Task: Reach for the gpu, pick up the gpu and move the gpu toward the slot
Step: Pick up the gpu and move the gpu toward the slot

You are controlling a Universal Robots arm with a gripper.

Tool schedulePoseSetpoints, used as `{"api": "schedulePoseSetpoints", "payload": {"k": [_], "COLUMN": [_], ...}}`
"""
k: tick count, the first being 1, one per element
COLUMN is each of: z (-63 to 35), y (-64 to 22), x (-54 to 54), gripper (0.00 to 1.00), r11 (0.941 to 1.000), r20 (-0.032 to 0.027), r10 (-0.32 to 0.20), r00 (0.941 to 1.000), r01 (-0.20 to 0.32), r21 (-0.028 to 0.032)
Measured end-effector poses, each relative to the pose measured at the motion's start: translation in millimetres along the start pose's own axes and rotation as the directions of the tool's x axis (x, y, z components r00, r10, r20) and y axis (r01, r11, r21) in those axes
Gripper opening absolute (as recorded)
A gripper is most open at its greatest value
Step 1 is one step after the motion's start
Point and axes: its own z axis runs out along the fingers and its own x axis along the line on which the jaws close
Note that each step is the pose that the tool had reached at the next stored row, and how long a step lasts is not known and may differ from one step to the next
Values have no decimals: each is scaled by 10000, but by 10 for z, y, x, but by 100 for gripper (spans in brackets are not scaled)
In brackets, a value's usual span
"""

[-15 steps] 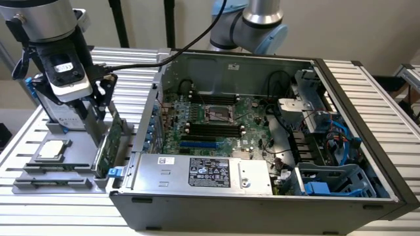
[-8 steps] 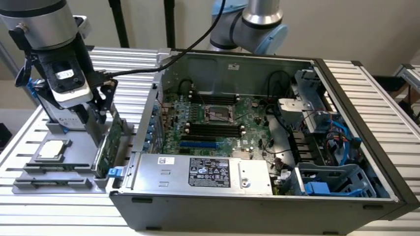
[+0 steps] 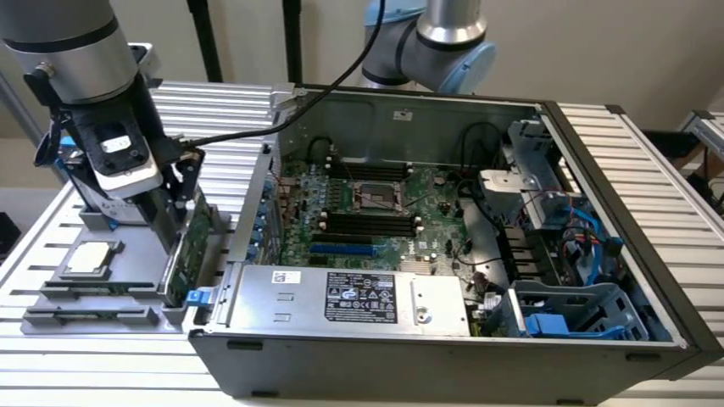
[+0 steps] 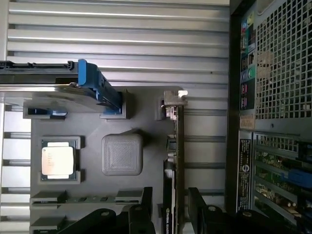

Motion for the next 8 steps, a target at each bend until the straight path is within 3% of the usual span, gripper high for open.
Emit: {"api": "schedulePoseSetpoints", "payload": {"k": [8], "z": [128], "y": [-3], "x": [23], "gripper": [42], "r11": [10000], "r20": [102], "r10": [19], "r00": [9999], "r01": [-20], "r21": [91]}}
